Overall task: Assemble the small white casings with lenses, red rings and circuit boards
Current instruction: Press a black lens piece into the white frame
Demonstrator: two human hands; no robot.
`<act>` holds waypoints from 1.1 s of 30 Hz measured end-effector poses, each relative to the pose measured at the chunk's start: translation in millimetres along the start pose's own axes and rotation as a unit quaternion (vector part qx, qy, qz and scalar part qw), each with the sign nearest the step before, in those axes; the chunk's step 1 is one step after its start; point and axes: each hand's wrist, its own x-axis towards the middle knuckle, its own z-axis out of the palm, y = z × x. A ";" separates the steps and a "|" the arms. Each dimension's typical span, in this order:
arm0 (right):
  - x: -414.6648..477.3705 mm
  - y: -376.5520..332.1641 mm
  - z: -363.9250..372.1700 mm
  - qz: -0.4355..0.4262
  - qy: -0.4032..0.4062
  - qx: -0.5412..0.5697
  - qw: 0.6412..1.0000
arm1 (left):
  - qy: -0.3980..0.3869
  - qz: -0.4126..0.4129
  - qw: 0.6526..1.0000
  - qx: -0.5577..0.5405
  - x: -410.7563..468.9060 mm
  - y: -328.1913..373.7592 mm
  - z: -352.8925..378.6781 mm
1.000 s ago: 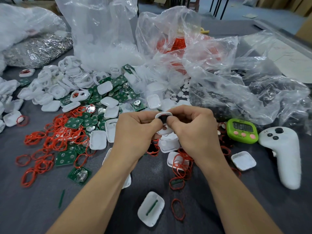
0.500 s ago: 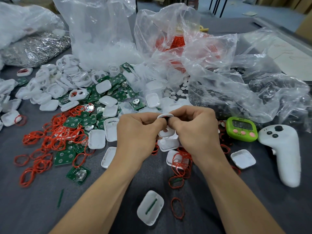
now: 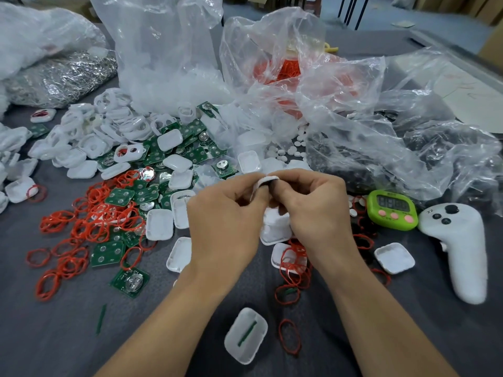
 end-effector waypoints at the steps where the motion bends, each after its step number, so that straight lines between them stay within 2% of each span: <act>1: -0.3 -0.7 0.6 0.015 -0.007 0.036 0.999 | 0.017 0.022 0.999 0.027 -2.3 0.1 1.4; 5: -1.0 -4.4 -0.3 0.094 -0.054 0.189 0.976 | 0.087 0.129 0.984 0.085 -6.7 -7.1 2.9; 9: 1.4 -8.1 -3.7 0.096 -0.080 0.267 0.955 | 0.095 0.258 0.960 0.051 -6.9 -11.9 1.0; 12: 1.6 -8.6 -4.9 0.101 -0.093 0.318 0.938 | 0.097 0.290 0.951 0.047 -7.5 -10.1 -0.7; 17: 2.9 -8.6 -8.2 0.130 -0.131 0.349 0.919 | 0.122 0.350 0.923 0.101 -4.1 -9.7 -4.5; 22: 7.1 -8.5 -14.9 0.198 -0.155 0.354 0.901 | 0.129 0.354 0.917 0.132 -4.6 -13.9 -3.2; 25: 5.4 -7.6 -12.1 0.210 -0.143 0.322 0.912 | 0.130 0.308 0.931 0.146 -5.2 -14.0 -0.2; 27: 2.7 -6.9 -7.8 0.177 -0.118 0.262 0.941 | 0.118 0.199 0.965 0.126 -3.9 -9.9 -1.2; 30: 0.3 -6.5 -5.8 0.069 -0.069 0.114 0.989 | 0.048 -0.005 0.999 0.008 2.9 -3.8 -4.7; 33: 1.5 -6.0 -7.3 0.015 -0.043 0.002 0.999 | -0.012 -0.053 0.995 -0.087 9.1 -2.6 -9.5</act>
